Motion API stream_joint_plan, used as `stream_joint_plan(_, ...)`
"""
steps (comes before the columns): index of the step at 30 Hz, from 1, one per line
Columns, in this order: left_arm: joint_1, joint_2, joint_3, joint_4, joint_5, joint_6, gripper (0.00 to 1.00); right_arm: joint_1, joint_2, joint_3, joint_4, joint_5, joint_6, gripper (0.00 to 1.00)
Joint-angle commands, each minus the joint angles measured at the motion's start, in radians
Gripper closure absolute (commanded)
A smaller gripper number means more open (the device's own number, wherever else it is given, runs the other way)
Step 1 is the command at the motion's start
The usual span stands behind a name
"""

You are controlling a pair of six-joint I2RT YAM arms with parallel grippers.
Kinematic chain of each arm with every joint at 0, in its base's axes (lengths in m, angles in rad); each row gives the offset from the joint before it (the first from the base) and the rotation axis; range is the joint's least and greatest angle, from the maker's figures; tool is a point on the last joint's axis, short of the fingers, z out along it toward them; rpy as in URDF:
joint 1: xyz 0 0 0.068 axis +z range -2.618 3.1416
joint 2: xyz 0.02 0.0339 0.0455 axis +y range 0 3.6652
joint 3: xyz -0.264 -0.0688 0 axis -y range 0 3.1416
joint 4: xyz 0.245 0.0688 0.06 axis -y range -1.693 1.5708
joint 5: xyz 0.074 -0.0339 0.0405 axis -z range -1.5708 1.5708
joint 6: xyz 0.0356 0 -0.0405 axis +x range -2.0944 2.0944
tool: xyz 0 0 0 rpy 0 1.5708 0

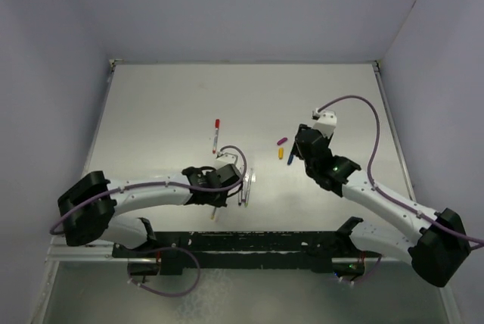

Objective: Insert the pens into the pen caps

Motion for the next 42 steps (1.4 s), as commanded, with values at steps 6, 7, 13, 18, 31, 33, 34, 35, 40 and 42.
stream_joint_plan(6, -0.002, -0.254, -0.037, -0.051, -0.034, 0.079, 1.0, -0.011, 0.144, 0.143, 0.018, -0.052, -0.012, 0.47)
stream_joint_plan(7, -0.002, -0.272, -0.042, -0.051, -0.04, 0.082, 1.0, -0.013, 0.161, 0.152, 0.004, -0.058, 0.0, 0.47)
stream_joint_plan(13, -0.002, -0.386, -0.085, 0.045, -0.05, 0.11, 1.0, -0.02, 0.255, 0.164, -0.027, -0.126, 0.032, 0.47)
stream_joint_plan(18, -0.002, -0.459, -0.136, 0.191, -0.026, 0.167, 1.0, -0.022, 0.328, 0.172, -0.019, -0.192, -0.01, 0.55)
stream_joint_plan(31, -0.001, -0.331, -0.103, 0.315, 0.003, 0.249, 1.0, -0.022, 0.506, 0.253, 0.029, -0.257, -0.075, 0.57)
stream_joint_plan(33, -0.002, -0.337, -0.113, 0.329, 0.005, 0.237, 1.0, -0.022, 0.527, 0.262, 0.031, -0.254, -0.073, 0.55)
stream_joint_plan(34, -0.002, -0.345, -0.12, 0.336, 0.007, 0.232, 1.0, -0.022, 0.536, 0.264, 0.036, -0.253, -0.074, 0.54)
stream_joint_plan(35, -0.002, -0.352, -0.127, 0.343, 0.01, 0.226, 1.0, -0.024, 0.544, 0.266, 0.04, -0.253, -0.074, 0.54)
stream_joint_plan(40, -0.002, -0.376, -0.149, 0.361, 0.023, 0.219, 1.0, -0.041, 0.583, 0.275, 0.051, -0.269, -0.058, 0.54)
stream_joint_plan(42, -0.001, -0.377, -0.15, 0.363, 0.023, 0.221, 1.0, -0.047, 0.596, 0.277, 0.06, -0.282, -0.053, 0.54)
